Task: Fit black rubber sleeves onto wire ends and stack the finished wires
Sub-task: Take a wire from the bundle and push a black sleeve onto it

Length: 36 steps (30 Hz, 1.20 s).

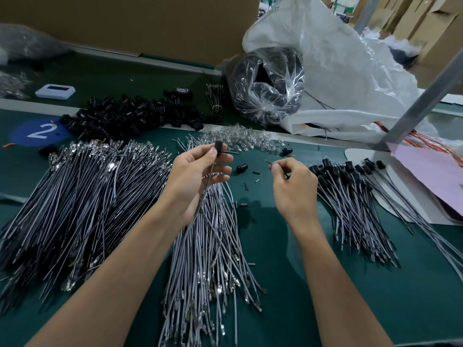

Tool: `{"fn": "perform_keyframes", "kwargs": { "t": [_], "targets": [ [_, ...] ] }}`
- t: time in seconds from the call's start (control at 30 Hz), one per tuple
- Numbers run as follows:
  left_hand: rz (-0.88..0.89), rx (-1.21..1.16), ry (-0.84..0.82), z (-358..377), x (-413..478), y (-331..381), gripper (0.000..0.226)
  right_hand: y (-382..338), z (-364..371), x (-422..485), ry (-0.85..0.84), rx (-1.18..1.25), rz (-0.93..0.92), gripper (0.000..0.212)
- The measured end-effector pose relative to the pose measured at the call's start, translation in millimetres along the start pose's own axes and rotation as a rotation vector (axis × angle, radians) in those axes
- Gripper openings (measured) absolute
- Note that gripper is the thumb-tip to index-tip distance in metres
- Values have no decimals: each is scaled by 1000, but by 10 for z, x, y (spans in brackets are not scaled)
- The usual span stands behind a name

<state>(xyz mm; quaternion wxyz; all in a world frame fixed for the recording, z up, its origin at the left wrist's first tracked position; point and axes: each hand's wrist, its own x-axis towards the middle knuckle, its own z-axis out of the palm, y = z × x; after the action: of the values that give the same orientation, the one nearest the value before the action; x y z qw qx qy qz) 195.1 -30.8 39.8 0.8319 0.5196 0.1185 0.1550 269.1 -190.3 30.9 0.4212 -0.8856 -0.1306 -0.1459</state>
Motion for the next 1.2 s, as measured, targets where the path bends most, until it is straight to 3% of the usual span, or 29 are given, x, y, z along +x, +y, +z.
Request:
{"fn": "perform_keyframes", "kwargs": {
  "t": [0.17, 0.4, 0.8, 1.2],
  "targets": [
    [-13, 8, 16, -12, 12, -12, 26, 9, -38, 3, -78, 30, 1, 11],
    [-12, 25, 27, -31, 16, -14, 26, -26, -90, -23, -647, -61, -26, 16],
    [-13, 46, 32, -27, 25, -25, 26, -27, -29, -25, -668, -139, -96, 26],
    [-16, 51, 42, -17, 27, -27, 27, -108, 7, -73, -734, -364, -243, 11]
  ]
}}
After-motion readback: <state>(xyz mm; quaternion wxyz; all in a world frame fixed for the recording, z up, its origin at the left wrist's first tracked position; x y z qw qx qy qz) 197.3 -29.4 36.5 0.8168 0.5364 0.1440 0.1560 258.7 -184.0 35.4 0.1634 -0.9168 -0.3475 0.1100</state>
